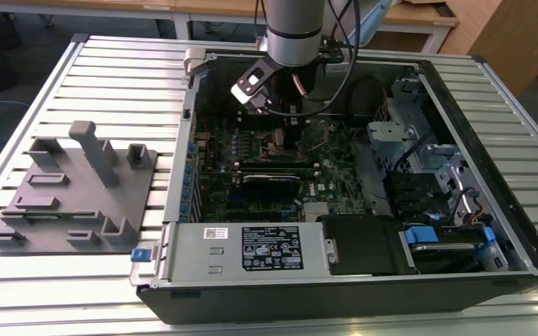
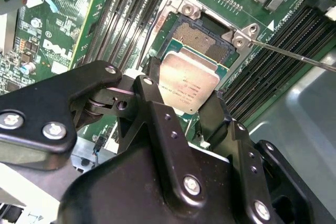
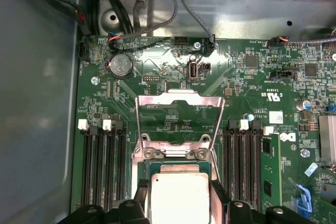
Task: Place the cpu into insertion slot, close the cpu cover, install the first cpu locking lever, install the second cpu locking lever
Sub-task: 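Place the cpu into insertion slot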
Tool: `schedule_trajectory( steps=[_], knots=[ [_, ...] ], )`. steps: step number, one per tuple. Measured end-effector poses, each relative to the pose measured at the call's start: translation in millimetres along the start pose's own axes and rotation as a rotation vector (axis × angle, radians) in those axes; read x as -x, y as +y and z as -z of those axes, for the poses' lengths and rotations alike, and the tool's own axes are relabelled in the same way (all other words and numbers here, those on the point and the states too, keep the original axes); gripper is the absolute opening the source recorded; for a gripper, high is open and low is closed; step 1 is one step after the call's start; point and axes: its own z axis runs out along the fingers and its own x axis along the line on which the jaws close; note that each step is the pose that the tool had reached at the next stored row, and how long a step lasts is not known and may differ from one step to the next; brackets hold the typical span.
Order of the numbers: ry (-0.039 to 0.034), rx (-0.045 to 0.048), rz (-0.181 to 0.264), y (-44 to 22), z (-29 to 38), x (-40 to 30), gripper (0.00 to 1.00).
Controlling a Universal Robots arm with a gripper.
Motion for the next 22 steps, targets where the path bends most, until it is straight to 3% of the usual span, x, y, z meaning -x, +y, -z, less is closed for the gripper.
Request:
schedule_trajectory(
  steps=[22],
  knots=[
    [0.0004,-0.0011,0.0,-0.3,-4.7,0.7,0.54]
  ],
)
